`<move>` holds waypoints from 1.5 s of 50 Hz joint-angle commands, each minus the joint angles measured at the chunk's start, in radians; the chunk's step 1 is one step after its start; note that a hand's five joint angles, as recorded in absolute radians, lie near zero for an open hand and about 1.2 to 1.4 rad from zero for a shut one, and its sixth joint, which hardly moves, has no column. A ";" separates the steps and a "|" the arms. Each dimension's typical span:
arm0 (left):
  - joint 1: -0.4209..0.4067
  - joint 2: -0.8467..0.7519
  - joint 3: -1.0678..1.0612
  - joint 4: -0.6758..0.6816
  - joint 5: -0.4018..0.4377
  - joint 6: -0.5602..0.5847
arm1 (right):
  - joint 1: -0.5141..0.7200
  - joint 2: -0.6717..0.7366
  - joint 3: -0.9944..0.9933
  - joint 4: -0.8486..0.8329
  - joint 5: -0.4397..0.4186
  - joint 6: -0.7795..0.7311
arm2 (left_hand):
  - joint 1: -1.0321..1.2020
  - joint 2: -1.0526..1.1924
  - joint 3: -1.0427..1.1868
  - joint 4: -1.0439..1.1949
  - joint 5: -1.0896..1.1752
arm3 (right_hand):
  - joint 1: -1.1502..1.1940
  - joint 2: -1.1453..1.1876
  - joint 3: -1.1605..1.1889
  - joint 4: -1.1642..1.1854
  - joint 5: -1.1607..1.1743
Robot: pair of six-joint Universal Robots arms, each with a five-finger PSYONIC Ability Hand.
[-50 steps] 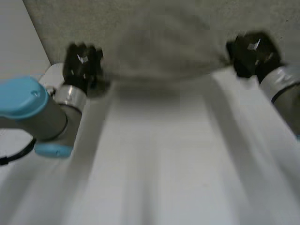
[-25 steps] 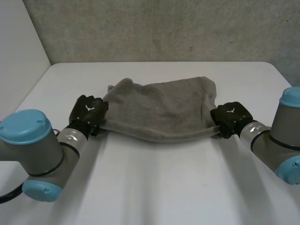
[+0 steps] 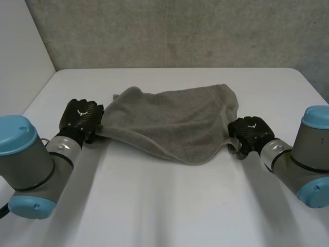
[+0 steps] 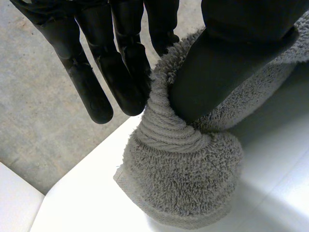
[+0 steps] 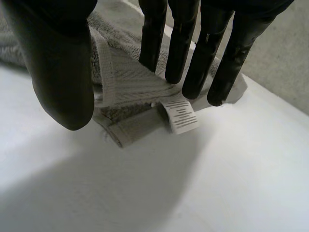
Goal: Fold the towel.
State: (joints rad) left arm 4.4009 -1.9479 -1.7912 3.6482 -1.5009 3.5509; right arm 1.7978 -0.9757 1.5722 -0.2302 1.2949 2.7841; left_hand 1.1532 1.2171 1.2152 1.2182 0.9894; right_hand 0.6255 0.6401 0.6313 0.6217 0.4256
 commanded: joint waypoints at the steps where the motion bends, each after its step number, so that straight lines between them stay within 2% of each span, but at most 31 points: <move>1: 0.002 0.000 -0.002 0.001 0.001 0.000 | -0.003 0.020 -0.035 -0.001 -0.005 0.199 | 0.243 0.179 0.181 0.178 0.232 | 0.003 -0.012 -0.003 0.006 0.028; 9: 0.003 0.001 -0.008 0.003 0.002 0.000 | -0.002 0.032 -0.040 -0.011 0.000 0.302 | 0.243 0.179 0.181 0.178 0.232 | -0.030 -0.044 -0.035 -0.026 -0.004; 18: 0.006 0.001 -0.010 0.003 0.002 0.000 | 0.005 0.058 -0.054 -0.057 0.009 0.325 | 0.243 0.179 0.181 0.178 0.232 | -0.027 -0.041 -0.033 -0.023 -0.001; 23: 0.005 0.003 -0.011 0.003 0.002 -0.001 | 0.009 0.104 -0.077 -0.072 0.041 0.331 | 0.243 0.179 0.181 0.178 0.232 | 0.017 0.003 0.011 0.021 0.043; 25: 0.005 0.006 -0.011 0.003 0.002 -0.001 | 0.011 0.121 -0.092 -0.093 0.078 0.328 | 0.243 0.179 0.181 0.178 0.232 | 0.175 0.160 0.169 0.178 0.200; 26: 0.006 0.007 -0.011 0.003 0.002 -0.001 | 0.011 0.121 -0.092 -0.093 0.078 0.328 | 0.243 0.179 0.181 0.178 0.232 | 0.176 0.161 0.170 0.180 0.201; 28: 0.006 0.007 -0.011 0.003 0.002 -0.001 | 0.009 0.127 -0.093 -0.104 0.107 0.325 | 0.243 0.179 0.181 0.178 0.232 | 0.439 0.424 0.433 0.442 0.464; 29: 0.006 0.007 -0.011 0.003 0.002 -0.001 | 0.009 0.127 -0.093 -0.104 0.107 0.325 | 0.243 0.179 0.181 0.178 0.232 | 0.440 0.425 0.434 0.444 0.465; 31: 0.006 0.009 -0.011 0.003 0.002 -0.001 | 0.006 0.114 -0.084 -0.124 0.138 0.327 | 0.243 0.179 0.181 0.178 0.232 | 0.765 0.750 0.759 0.768 0.790; 35: 0.006 0.014 -0.014 0.003 0.001 -0.001 | -0.005 0.051 -0.060 -0.182 0.176 0.318 | 0.243 0.179 0.181 0.178 0.232 | 0.771 0.756 0.765 0.775 0.796; 36: 0.006 0.014 -0.014 0.003 0.001 -0.001 | -0.006 -0.016 -0.029 -0.210 0.185 0.316 | 0.243 0.179 0.181 0.178 0.232 | 0.771 0.756 0.765 0.775 0.796; 38: 0.006 0.018 -0.016 0.003 0.002 -0.001 | -0.008 -0.067 -0.009 -0.231 0.182 0.316 | 0.243 0.179 0.181 0.178 0.232 | 0.717 0.702 0.711 0.720 0.742; 39: 0.006 0.020 -0.016 0.003 0.002 -0.001 | -0.009 -0.105 0.000 -0.233 0.178 0.319 | 0.243 0.179 0.181 0.178 0.232 | 0.606 0.591 0.600 0.609 0.631; 44: 0.006 0.020 -0.017 0.003 0.002 -0.001 | -0.005 -0.107 0.003 -0.209 0.138 0.319 | 0.243 0.179 0.181 0.178 0.232 | 0.435 0.420 0.429 0.439 0.460; 49: 0.005 0.018 -0.020 0.003 0.004 -0.001 | 0.005 -0.012 -0.020 -0.152 0.067 0.313 | 0.243 0.179 0.181 0.178 0.232 | 0.537 0.522 0.531 0.541 0.562; 52: 0.005 0.017 -0.020 0.003 0.004 -0.001 | 0.008 0.055 -0.072 -0.092 0.034 0.302 | 0.243 0.179 0.181 0.178 0.232 | 0.770 0.755 0.764 0.773 0.795; 60: 0.006 0.012 -0.028 0.004 0.008 0.000 | -0.003 0.130 -0.147 0.018 0.013 0.255 | 0.243 0.179 0.181 0.178 0.232 | 0.771 0.756 0.765 0.775 0.796; 61: 0.006 0.012 -0.028 0.004 0.008 0.000 | -0.006 0.134 -0.149 0.020 0.021 0.244 | 0.243 0.179 0.181 0.178 0.232 | 0.635 0.621 0.629 0.639 0.661; 62: 0.006 0.012 -0.030 0.004 0.008 0.000 | -0.006 0.134 -0.149 0.020 0.021 0.244 | 0.243 0.179 0.181 0.178 0.232 | 0.634 0.619 0.628 0.638 0.659; 63: 0.006 0.012 -0.030 0.004 0.008 0.000 | -0.008 0.135 -0.144 0.019 0.020 0.235 | 0.243 0.179 0.181 0.178 0.232 | 0.375 0.361 0.369 0.379 0.400; 70: 0.008 0.009 -0.028 0.007 0.008 0.000 | -0.008 0.132 -0.135 0.014 0.021 0.227 | 0.243 0.179 0.181 0.178 0.232 | 0.408 0.393 0.402 0.412 0.433; 71: 0.008 0.009 -0.028 0.007 0.008 0.000 | -0.008 0.129 -0.132 0.009 0.021 0.229 | 0.243 0.179 0.181 0.178 0.232 | 0.469 0.454 0.463 0.473 0.494; 72: 0.008 0.009 -0.028 0.007 0.010 0.000 | -0.008 0.123 -0.127 0.006 0.020 0.229 | 0.243 0.179 0.181 0.178 0.232 | 0.655 0.641 0.650 0.659 0.681; 75: 0.008 0.009 -0.028 0.007 0.008 0.000 | -0.009 0.101 -0.117 -0.014 0.021 0.227 | 0.243 0.179 0.181 0.178 0.232 | 0.771 0.756 0.765 0.775 0.796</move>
State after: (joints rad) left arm 4.4084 -1.9385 -1.8197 3.6542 -1.4918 3.5512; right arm 1.7896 -0.8435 1.4352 -0.2142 1.3153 3.0108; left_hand 1.1532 1.2172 1.2152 1.2184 0.9894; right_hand 1.2180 1.2191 1.2129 1.2128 1.0333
